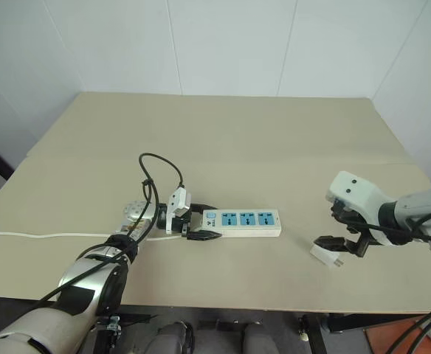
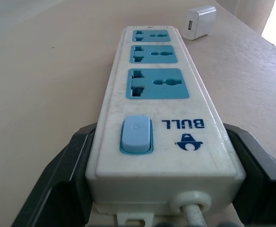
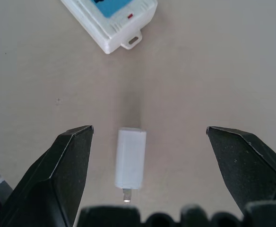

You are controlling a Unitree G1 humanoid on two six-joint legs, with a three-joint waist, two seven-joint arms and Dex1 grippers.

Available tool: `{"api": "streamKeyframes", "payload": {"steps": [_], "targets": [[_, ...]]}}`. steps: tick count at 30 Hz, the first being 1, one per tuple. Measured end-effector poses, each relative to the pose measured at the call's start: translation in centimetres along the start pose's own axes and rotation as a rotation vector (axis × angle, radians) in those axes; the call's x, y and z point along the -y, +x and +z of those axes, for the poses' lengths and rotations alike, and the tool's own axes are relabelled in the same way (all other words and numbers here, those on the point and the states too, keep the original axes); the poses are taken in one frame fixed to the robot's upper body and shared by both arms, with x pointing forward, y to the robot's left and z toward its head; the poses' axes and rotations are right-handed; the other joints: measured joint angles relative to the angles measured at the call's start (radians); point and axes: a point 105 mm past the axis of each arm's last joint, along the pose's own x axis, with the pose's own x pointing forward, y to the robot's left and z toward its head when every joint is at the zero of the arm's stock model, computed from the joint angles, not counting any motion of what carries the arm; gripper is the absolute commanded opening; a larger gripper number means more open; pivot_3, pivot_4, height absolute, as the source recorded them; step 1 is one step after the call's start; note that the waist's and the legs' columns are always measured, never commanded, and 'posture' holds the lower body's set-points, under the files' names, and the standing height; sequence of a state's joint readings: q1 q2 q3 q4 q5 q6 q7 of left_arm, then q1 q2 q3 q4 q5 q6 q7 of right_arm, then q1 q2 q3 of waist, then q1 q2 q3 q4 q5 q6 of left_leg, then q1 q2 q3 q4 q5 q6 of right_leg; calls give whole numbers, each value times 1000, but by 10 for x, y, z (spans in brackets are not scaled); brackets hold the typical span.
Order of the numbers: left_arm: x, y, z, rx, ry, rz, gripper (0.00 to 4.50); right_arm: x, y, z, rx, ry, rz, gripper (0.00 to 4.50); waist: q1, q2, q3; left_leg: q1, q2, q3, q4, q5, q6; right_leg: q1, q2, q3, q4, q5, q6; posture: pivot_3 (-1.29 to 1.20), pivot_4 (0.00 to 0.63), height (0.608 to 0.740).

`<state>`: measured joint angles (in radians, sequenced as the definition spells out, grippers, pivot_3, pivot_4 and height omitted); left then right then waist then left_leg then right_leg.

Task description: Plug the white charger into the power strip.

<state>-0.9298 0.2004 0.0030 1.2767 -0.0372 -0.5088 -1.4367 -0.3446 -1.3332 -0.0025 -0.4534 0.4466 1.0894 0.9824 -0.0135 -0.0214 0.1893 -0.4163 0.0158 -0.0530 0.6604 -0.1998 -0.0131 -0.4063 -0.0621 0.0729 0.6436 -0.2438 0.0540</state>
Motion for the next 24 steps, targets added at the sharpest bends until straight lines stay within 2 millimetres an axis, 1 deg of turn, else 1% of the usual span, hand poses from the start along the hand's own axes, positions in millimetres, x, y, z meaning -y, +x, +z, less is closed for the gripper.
{"api": "streamKeyframes", "payload": {"steps": [2, 4, 8, 12, 15, 18, 22, 24], "targets": [[0, 0, 0, -1, 8, 5, 3309, -1, 4, -5, -31, 24, 16, 4500, 0, 0, 0, 0, 0, 0, 0, 0, 0, 0, 0, 0, 0, 0, 0, 0, 150, 740], [0, 0, -1, -2, 13, 9, 3309, -2, 5, -5, -52, 51, 32, 4500, -1, 0, 0, 1, 0, 0, 0, 0, 0, 0, 0, 0, 1, 0, 0, 0, 150, 740], [2, 1, -1, -1, 22, 2, 3309, -1, 6, 6, -48, 83, 34, 4500, -1, 0, 0, 1, 0, 0, 0, 0, 0, 0, 0, 0, 1, 0, 0, 0, 150, 740], [6, 5, 0, 5, 32, -29, 3309, -7, 22, 11, -103, 51, 60, 4500, 2, 0, 0, 0, 0, 0, 0, 0, 0, 0, 0, 0, 0, 0, 0, 0, 150, 740], [8, 7, 0, 5, 33, -48, 3309, -8, 33, 14, -141, 47, 62, 4500, 1, 0, 0, 0, 0, 0, 0, 0, 0, -1, 0, 0, 1, 0, -1, 0, 150, 740], [10, 8, 1, 5, 25, -69, 3309, -6, 39, 10, -201, 50, 53, 4500, 3, 0, 0, 0, 0, 0, 0, 0, 0, -1, 0, 0, 1, 1, -2, 0, 150, 740], [12, 7, 1, 2, 25, -82, 3309, -6, 47, -3, -277, 100, 61, 4500, 1, 0, 0, -1, 0, 0, 0, 0, 0, -1, 0, 0, 1, 2, -3, 0, 150, 740], [12, 7, 1, 0, 29, -83, 3309, -6, 49, -6, -296, 123, 64, 4500, 1, 0, 0, -1, 0, 0, 0, 0, 0, -2, 0, 0, 1, 3, -5, 0, 150, 740]]}}
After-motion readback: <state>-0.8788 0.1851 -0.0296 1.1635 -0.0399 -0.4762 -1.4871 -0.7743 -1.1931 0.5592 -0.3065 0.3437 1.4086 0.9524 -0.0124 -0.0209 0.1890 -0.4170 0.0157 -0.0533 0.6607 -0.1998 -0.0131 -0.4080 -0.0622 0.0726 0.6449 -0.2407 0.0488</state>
